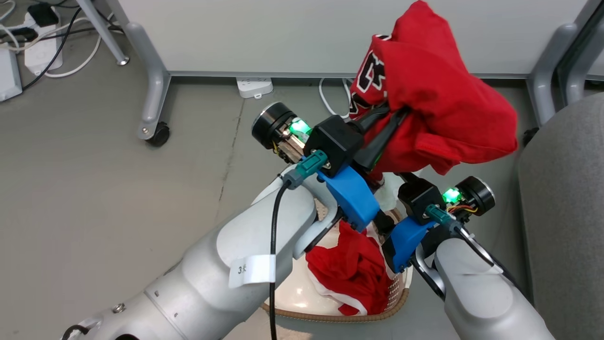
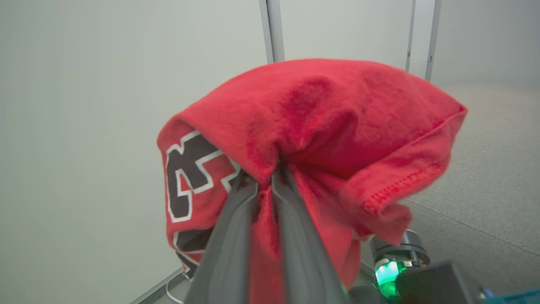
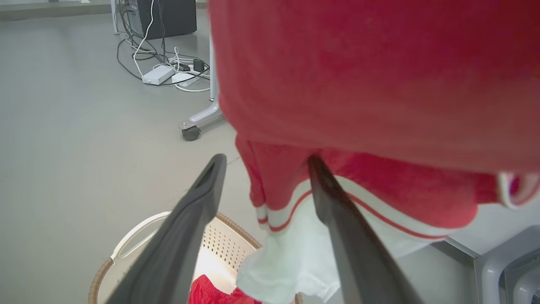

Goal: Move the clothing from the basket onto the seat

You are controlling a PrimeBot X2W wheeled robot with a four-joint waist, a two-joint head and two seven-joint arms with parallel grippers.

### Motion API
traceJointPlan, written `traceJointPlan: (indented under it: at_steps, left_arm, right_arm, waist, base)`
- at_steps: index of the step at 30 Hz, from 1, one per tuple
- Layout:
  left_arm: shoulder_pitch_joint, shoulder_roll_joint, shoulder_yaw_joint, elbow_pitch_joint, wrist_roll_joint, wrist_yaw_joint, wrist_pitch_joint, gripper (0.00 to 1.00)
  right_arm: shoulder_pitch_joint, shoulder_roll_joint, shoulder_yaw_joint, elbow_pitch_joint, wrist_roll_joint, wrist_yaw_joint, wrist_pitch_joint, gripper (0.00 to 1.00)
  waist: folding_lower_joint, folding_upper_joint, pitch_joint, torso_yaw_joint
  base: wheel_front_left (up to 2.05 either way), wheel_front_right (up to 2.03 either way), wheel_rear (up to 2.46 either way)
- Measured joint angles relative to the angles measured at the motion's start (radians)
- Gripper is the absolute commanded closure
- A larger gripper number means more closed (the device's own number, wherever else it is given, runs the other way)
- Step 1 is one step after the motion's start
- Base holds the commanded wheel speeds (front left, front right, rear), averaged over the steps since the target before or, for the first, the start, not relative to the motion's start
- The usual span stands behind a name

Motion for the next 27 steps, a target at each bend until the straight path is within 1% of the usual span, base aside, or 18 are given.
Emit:
traceJointPlan:
  at_steps: [5,9,10,11,18,27]
  left_arm:
    - [-0.021,0.0,-0.04,-0.038,-0.037,0.025,0.0,1.0]
    - [-0.031,0.0,-0.062,-0.049,-0.05,0.037,0.0,1.0]
    - [-0.035,0.0,-0.069,-0.052,-0.058,0.041,0.0,1.0]
    - [-0.036,0.0,-0.073,-0.053,-0.061,0.045,0.0,1.0]
    - [-0.042,0.0,-0.088,-0.054,-0.075,0.058,0.0,1.0]
    - [-0.048,0.0,-0.088,-0.05,-0.081,0.061,0.0,1.0]
  right_arm:
    - [-0.021,0.004,-0.039,0.02,-0.039,0.0,0.0,0.0]
    - [-0.028,0.006,-0.078,0.02,-0.073,0.0,0.0,0.0]
    - [-0.028,0.006,-0.09,0.015,-0.077,0.0,0.0,0.66]
    - [-0.028,0.006,-0.092,0.015,-0.078,0.0,0.0,1.0]
    - [-0.028,0.006,-0.085,0.013,-0.074,0.0,0.0,1.0]
    - [-0.028,0.007,-0.078,0.017,-0.072,0.0,0.0,1.0]
  waist:
    - [0.0,0.0,0.019,0.022]
    - [0.0,0.0,0.025,0.03]
    - [0.0,0.0,0.027,0.034]
    - [0.0,0.0,0.027,0.035]
    - [0.0,0.0,0.024,0.035]
    - [-0.0001,0.0,0.024,0.033]
  base:
    - [0.0,0.0,0.0]
    - [0.0,0.0,0.0]
    - [0.0,0.0,0.0]
    - [0.0,0.0,0.0]
    - [0.0,0.0,0.0]
    - [0.0,0.0,0.0]
